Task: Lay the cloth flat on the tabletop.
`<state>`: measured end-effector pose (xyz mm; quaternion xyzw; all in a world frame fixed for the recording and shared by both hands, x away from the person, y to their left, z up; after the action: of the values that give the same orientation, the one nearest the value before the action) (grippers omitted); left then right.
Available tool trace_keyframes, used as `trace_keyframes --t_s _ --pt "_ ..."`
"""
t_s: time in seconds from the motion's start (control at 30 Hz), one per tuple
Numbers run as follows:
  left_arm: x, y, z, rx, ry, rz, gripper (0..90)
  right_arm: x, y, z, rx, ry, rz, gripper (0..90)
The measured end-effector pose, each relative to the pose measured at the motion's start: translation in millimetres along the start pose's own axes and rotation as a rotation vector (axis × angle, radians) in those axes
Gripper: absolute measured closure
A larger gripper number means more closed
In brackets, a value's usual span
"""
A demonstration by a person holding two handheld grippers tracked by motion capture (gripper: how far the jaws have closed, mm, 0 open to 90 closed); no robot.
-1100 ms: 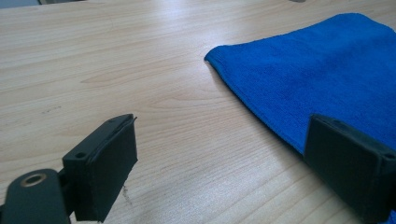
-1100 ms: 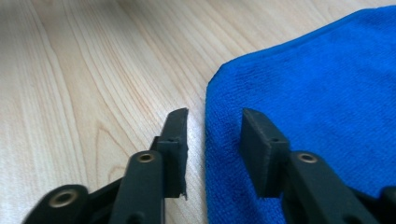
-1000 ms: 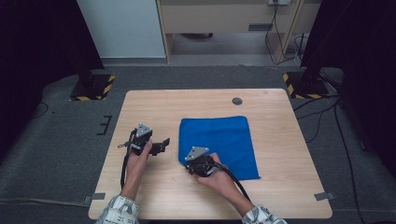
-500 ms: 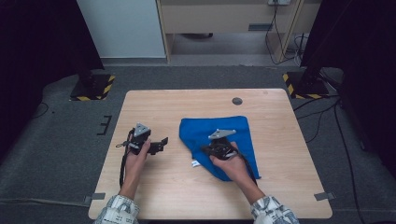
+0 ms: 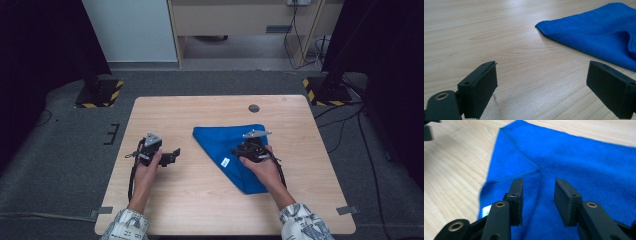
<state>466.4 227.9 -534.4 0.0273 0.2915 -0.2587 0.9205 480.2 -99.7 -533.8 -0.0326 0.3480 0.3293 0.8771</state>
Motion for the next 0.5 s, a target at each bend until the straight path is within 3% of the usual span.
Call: trace_keyframes --t_s 0.13,0.3,0.5 --pt "0.8 -1.2 -0.2 0.005 0.002 0.002 9.0 -2.5 21.7 2.4 -0.066 -0.007 0.024 64.9" --pt "0.1 -0.7 -0.2 0.004 0.002 0.001 9.0 6.3 49.9 6.4 -0.115 0.005 0.052 61.1" --pt "-0.2 -0.9 0.2 0.002 -0.002 -0.001 9.0 23.8 60.9 6.5 -0.136 0.057 0.012 55.9"
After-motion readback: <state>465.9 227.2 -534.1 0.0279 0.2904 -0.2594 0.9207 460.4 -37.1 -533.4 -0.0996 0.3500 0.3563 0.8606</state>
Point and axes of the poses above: each handheld gripper's, and its own axes: x roughly forward along the jaws, z roughly out of its top, y roughly to its left, the point moved 4 cm from there along x, roughly forward along the jaws, and after that the axes turned 1 degree about -z, right-handed, at the moved point
